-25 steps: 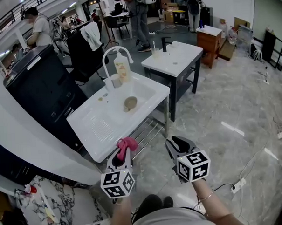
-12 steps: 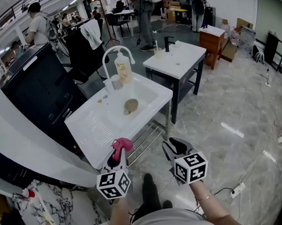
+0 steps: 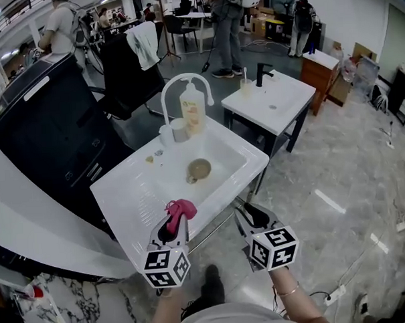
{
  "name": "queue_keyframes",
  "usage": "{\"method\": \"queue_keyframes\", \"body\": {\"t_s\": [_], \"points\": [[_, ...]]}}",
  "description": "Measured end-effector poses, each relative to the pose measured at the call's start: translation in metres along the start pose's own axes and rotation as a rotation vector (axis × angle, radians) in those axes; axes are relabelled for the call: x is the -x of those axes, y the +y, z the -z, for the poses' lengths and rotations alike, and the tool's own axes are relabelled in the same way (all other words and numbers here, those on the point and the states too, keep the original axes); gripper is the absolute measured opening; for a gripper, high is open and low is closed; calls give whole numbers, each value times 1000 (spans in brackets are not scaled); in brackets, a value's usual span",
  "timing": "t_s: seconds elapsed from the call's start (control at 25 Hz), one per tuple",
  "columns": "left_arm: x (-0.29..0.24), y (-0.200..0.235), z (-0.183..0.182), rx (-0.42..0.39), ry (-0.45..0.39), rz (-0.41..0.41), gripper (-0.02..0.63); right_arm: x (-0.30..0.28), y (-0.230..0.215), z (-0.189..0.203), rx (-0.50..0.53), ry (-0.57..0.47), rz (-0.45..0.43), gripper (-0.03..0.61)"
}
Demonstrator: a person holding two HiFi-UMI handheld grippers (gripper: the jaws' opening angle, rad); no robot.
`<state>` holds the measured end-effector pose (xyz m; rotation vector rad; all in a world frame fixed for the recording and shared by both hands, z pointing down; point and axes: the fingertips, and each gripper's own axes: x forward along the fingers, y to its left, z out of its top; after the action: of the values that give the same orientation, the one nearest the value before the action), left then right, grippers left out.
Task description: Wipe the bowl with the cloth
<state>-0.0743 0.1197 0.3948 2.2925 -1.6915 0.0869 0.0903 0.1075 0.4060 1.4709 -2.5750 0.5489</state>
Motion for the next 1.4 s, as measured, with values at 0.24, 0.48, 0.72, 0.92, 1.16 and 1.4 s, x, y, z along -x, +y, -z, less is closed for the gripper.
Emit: {"method": "queue_keyframes", "body": {"t_s": [0.24, 0.48, 0.72, 0.92, 1.16, 1.4], "points": [[-51, 45, -13, 20, 20, 13, 84, -72, -4, -20, -12, 12, 5, 115], [-79, 73, -26, 37, 12, 37, 84, -117, -1, -33, -18, 16, 11, 114], [-94, 90, -29, 47, 13, 37, 84, -140, -8, -37, -9, 31, 31, 112], [-110, 95, -32, 40, 18, 38, 84, -158, -17, -36, -34, 41, 34, 107], [-133, 102, -42, 35, 11, 18, 84, -184, -33, -49, -35, 41, 13, 107], [-164, 116, -51, 40, 7, -23, 84, -223, -55, -61, -11, 67, -16, 107]]}}
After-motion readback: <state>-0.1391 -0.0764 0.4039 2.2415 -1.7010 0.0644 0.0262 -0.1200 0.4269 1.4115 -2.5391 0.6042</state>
